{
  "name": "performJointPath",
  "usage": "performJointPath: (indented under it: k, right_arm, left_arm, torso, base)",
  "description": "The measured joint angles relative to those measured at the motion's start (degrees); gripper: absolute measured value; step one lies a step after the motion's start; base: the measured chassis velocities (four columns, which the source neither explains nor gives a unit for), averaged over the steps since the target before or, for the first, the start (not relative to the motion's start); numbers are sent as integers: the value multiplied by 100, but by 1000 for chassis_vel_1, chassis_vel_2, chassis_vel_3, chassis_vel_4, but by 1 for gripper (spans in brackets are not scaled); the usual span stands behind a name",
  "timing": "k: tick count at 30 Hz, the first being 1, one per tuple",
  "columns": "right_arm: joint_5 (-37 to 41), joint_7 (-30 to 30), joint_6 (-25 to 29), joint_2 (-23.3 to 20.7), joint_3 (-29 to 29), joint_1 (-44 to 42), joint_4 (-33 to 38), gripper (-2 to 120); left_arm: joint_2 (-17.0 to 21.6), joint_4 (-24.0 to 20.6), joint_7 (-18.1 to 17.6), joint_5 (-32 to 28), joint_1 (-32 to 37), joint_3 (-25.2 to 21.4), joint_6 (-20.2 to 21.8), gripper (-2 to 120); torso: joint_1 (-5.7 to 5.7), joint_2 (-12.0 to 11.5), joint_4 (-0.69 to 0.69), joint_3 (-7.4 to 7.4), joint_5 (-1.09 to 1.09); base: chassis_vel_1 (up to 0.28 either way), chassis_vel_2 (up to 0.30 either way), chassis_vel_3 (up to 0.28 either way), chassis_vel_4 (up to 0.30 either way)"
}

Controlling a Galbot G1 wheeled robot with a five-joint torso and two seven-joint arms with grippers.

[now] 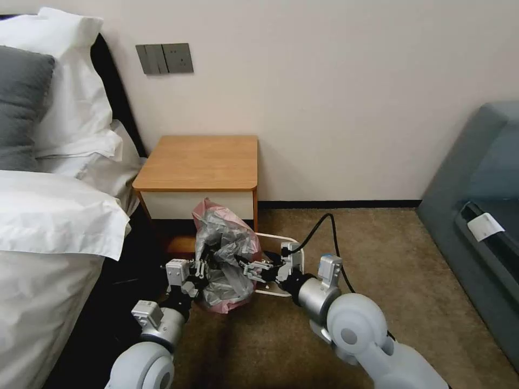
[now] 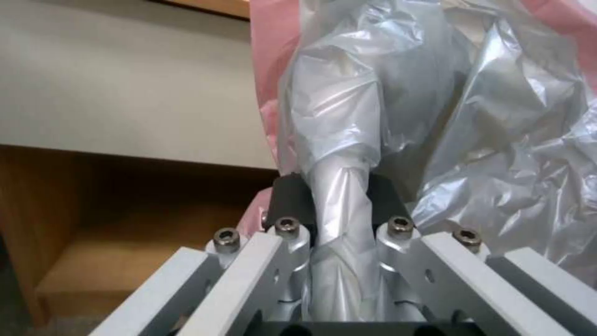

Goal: Pick up the garbage bag from the table and place it over the trash can.

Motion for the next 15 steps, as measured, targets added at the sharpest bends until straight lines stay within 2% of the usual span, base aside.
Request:
performJointPath:
  k: [9,12,14,15]
  right_arm:
    - [39,-130,104,67,-164,176,-223,97]
    - [58,-130,127,90,-214,229,-265,83]
    - [68,-129,130,91,-223,235,-266,80]
    - [82,-128,133,90,-239,241,-266,73]
  left_arm:
    - [-25,-26,43,-18,19,-4,-18,9]
    - [-43,-36,46,-21,20,-12,-21,9]
    - [-49,-36,47,-21,20,-12,-21,9]
    - [-61,-36,47,-21,19,-15,-21,9]
  torso:
    - [0,0,0,0,0]
    - [0,0,0,0,0]
    - [0,0,0,0,0]
    - [0,0,0,0,0]
  base:
    - [0,0,0,0]
    - [0,0,0,0]
    - [0,0,0,0]
    - [0,0,0,0]
